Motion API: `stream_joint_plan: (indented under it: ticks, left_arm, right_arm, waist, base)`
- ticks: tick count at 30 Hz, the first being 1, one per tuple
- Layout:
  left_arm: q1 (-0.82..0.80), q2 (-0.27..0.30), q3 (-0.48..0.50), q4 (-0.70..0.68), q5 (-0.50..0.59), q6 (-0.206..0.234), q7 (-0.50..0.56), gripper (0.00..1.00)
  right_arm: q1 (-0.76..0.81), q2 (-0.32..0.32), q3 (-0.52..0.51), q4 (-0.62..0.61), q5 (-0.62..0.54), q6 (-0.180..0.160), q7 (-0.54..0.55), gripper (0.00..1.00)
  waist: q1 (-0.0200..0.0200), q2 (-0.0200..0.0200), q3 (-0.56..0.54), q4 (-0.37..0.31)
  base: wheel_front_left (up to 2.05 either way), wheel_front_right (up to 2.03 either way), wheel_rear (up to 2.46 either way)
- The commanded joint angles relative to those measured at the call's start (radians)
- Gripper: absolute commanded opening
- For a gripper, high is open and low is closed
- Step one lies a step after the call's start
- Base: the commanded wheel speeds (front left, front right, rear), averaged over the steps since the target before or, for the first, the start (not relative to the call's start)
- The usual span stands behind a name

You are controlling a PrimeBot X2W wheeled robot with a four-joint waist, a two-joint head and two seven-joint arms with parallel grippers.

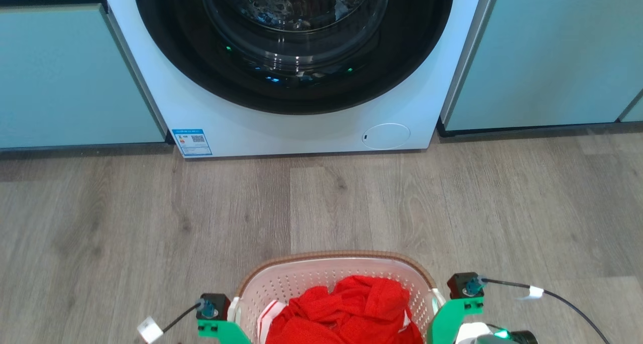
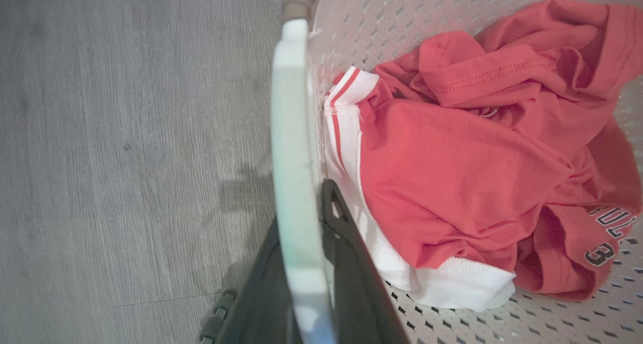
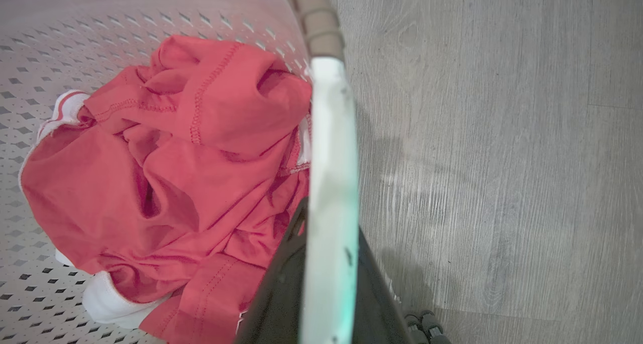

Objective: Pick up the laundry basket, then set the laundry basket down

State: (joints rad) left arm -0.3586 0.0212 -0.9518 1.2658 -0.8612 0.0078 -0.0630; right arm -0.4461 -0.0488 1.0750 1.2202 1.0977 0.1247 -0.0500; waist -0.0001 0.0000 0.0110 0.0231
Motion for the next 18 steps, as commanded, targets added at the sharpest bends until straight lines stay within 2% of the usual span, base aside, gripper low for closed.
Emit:
stream_joint_plan:
  ticks: [1, 18]
  left_arm:
    - [-0.033, 0.029, 0.019, 0.002, -0.007, 0.003, -0.007, 0.0]
    - [-0.044, 0.029, -0.003, 0.008, -0.029, 0.003, -0.011, 0.0]
  right_arm:
    - [-0.018, -0.001, 0.015, -0.007, 0.003, 0.006, -0.014, 0.0]
    - [-0.038, -0.001, 0.059, 0.003, 0.037, 0.006, -0.027, 0.0]
  waist:
    - [0.0001, 0.0, 0.001, 0.0]
    - [0.0001, 0.0, 0.021, -0.004]
  base:
    - [0.0, 0.0, 0.0]
    - [0.0, 0.0, 0.0]
